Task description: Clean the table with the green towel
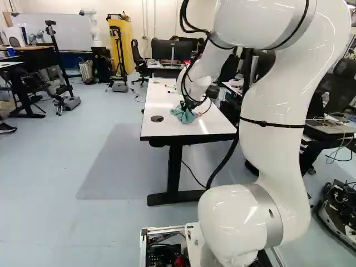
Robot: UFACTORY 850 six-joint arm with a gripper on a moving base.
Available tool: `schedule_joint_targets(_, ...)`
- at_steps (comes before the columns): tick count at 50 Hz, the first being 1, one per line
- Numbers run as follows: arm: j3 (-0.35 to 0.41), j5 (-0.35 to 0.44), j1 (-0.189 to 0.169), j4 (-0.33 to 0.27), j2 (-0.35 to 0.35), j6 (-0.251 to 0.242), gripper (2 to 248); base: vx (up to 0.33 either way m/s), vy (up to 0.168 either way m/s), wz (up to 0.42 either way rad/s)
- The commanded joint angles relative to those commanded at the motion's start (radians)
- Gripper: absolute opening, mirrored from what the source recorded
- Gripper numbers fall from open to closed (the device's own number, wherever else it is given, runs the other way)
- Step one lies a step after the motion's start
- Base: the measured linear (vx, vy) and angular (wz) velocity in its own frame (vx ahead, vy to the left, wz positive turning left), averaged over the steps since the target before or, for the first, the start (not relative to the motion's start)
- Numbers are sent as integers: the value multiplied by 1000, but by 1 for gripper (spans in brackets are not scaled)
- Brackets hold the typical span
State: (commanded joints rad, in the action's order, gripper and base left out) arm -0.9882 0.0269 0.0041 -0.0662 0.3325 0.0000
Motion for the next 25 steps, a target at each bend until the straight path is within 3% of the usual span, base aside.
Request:
schedule_joint_targets(11, 2, -8, 0, 0, -16, 0, 46, 0, 0, 0)
schedule_joint_targets(25, 0, -80, 2, 0, -45, 0, 46, 0, 0, 0)
